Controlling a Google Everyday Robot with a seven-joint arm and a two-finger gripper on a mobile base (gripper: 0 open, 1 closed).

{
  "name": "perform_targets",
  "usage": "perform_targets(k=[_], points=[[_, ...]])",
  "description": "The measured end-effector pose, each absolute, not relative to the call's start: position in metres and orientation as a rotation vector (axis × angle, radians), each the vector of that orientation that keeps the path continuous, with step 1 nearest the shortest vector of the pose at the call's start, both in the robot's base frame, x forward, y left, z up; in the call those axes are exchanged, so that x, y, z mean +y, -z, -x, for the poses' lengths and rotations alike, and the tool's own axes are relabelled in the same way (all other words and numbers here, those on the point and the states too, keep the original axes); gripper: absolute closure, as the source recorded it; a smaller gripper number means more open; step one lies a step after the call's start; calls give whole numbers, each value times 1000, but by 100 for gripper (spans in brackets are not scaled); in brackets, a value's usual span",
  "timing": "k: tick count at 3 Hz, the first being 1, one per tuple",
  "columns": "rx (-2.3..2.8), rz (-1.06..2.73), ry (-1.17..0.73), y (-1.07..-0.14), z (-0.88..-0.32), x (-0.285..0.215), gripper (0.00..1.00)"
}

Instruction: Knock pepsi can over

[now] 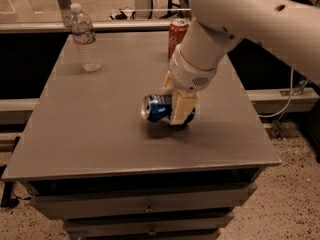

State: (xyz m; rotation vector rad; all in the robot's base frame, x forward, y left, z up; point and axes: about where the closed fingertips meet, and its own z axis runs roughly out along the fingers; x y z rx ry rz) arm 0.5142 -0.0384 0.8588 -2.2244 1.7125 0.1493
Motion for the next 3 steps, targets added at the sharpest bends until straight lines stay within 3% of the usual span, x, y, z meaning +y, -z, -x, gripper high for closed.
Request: perform_targets(k=[1, 3], points=[[1699, 2364, 59, -839, -519, -49, 100], [1691, 2420, 147, -835, -519, -53, 59]])
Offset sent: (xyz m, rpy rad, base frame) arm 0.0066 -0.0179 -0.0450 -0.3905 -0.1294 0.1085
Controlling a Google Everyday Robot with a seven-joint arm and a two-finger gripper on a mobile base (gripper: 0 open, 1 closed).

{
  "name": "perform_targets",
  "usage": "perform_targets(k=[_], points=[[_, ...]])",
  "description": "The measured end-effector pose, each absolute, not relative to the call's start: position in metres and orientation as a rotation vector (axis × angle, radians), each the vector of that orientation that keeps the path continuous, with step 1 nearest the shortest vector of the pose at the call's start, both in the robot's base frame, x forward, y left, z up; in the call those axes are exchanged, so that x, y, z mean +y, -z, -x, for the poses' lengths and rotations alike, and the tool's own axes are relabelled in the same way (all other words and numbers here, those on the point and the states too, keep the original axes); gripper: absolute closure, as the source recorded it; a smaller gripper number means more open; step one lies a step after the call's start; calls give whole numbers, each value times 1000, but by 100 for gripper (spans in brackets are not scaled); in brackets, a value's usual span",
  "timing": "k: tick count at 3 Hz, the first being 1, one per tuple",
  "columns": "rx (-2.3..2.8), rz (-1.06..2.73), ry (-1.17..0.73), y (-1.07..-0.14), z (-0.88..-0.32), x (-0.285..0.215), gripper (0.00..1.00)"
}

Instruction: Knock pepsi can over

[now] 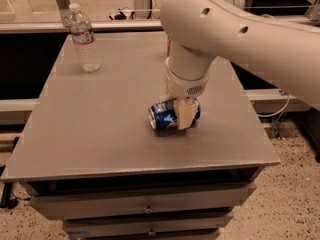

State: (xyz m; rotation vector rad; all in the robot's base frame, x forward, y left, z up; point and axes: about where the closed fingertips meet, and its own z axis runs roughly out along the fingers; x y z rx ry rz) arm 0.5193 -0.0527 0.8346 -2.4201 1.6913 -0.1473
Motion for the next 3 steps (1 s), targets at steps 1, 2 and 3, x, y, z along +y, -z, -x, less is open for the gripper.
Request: perform_targets(k=[1, 2, 3], points=[[1691, 2420, 148, -836, -519, -53, 35], [1686, 2459, 194, -833, -520, -56, 13], [1681, 2491, 223, -831, -519, -59, 0]])
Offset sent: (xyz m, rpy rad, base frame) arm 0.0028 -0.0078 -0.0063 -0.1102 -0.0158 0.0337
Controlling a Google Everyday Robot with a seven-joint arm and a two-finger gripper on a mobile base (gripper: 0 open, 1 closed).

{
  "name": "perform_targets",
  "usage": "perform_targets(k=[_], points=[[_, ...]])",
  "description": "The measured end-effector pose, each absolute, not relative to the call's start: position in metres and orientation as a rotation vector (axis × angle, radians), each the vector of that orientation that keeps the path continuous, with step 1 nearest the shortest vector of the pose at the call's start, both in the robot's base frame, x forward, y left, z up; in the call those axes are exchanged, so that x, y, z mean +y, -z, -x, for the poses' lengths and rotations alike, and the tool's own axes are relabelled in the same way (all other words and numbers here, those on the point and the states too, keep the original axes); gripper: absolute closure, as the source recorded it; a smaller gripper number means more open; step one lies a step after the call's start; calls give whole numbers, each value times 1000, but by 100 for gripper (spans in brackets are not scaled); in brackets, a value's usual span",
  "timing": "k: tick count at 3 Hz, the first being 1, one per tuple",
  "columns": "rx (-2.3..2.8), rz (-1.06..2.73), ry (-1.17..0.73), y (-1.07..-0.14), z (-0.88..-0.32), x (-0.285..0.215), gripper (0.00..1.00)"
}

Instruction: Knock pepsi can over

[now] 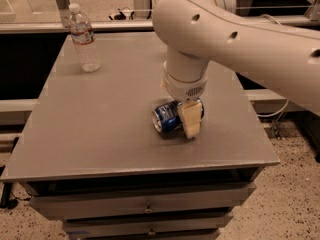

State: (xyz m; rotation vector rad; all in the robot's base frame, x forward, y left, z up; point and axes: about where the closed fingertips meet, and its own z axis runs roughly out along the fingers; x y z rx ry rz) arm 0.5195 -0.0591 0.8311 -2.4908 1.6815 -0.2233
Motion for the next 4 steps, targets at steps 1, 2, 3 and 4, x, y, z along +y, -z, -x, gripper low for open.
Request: perform_targets(k=[1, 2, 3, 4], points=[[1680, 2517, 241, -829, -519, -62, 0], [1682, 2520, 243, -829, -518, -64, 0], [1706, 2500, 227, -833, -517, -73, 0], [1762, 2422, 164, -848, -514, -92, 0]])
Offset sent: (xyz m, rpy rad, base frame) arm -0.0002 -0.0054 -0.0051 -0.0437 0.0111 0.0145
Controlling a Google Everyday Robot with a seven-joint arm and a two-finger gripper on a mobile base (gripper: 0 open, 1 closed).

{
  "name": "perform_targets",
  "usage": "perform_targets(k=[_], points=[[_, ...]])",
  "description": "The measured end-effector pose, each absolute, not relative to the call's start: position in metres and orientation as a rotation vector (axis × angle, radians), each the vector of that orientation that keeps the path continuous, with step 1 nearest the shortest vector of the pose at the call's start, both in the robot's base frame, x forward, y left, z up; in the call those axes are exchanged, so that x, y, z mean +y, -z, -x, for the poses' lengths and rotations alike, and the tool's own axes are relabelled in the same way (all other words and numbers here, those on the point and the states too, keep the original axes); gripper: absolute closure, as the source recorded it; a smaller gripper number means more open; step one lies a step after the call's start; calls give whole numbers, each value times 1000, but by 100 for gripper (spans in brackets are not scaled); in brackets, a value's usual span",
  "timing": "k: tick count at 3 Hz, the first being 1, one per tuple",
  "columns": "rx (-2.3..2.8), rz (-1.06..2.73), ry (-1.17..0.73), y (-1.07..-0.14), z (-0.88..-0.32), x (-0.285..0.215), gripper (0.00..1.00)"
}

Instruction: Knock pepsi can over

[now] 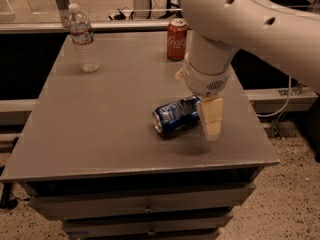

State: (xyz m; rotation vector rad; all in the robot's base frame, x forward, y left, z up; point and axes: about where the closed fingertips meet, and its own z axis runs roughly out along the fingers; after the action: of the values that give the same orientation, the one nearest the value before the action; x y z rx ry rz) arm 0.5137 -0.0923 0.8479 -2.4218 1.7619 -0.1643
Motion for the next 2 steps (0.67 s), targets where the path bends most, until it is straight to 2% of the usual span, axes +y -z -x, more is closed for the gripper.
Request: perform_targets(k=[2], points=[[1888, 2221, -35, -873, -503, -138, 0]])
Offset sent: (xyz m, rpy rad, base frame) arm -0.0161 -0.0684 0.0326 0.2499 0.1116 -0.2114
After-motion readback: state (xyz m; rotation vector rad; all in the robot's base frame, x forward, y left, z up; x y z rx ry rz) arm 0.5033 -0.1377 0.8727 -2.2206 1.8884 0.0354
